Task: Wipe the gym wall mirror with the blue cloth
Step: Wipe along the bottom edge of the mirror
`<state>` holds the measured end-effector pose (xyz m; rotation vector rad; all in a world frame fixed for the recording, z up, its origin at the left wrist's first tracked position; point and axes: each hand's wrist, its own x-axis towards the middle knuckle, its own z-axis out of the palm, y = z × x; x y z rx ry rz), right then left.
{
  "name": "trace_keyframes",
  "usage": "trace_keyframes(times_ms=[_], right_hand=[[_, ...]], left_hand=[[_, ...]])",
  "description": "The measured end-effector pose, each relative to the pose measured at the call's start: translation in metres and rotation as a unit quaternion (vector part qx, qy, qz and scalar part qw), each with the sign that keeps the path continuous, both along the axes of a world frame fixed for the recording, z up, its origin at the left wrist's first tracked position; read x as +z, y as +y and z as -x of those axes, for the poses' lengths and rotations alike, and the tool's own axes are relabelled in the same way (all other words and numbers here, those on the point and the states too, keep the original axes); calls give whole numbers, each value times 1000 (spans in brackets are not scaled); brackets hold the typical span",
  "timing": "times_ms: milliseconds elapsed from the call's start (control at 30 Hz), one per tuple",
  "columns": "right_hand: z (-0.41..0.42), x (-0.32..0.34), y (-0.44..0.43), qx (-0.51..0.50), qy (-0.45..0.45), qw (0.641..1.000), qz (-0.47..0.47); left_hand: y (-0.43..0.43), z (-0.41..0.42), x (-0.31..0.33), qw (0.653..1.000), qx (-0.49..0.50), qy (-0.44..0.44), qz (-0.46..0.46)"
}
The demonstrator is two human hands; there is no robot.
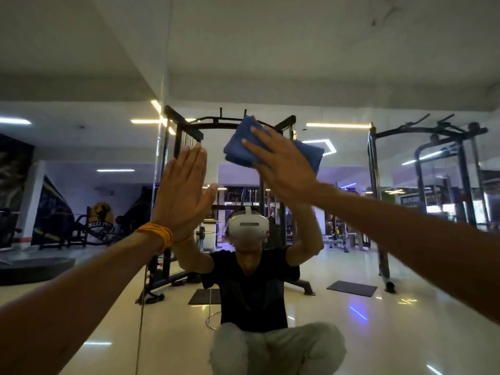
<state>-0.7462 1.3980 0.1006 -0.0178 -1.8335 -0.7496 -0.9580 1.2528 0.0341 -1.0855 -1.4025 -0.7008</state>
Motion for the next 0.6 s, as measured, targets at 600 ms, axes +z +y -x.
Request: trace_keyframes(times_ms=[600], right_hand=[[52,31,-24,-6,35,998,47]], left_hand=[[-64,48,-67,999,-22,-22,-38]])
